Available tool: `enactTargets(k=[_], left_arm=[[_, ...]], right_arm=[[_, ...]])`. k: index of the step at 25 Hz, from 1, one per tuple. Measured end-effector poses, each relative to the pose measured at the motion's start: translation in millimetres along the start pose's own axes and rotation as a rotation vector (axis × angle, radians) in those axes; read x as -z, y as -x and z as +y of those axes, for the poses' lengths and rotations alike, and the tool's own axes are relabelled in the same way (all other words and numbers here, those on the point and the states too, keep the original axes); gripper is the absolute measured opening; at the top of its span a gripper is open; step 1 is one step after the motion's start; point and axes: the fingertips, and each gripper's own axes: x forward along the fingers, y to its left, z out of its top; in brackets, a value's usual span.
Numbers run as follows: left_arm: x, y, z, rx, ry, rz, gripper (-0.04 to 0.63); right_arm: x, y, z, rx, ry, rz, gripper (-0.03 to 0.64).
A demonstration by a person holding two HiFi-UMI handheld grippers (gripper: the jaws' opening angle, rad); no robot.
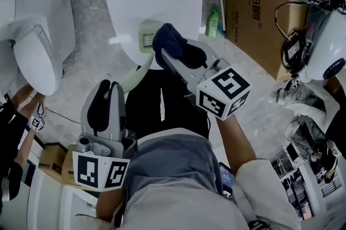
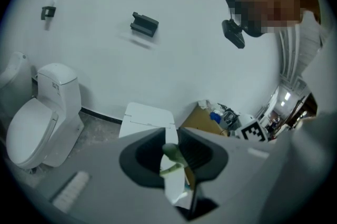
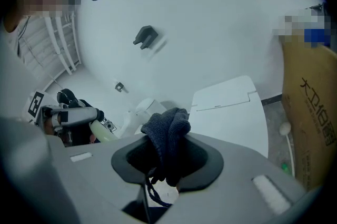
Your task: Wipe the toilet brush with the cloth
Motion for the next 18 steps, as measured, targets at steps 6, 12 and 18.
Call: enactTargets(k=[6, 12, 18], left_arm=[[-1, -3, 2, -0.013, 0.0, -0.032, 0.0], [-1, -4, 6, -0.008, 0.029, -0.042, 0.0], [0, -4, 6, -0.01, 0.045, -0.054, 0.0]], right_arm=[[11, -23, -4, -0.078, 0.057, 0.088, 0.107], [25, -50, -8, -0.133, 0.104, 0.184, 0.107], [32, -71, -10, -0.199, 0.184, 0.264, 0.107]])
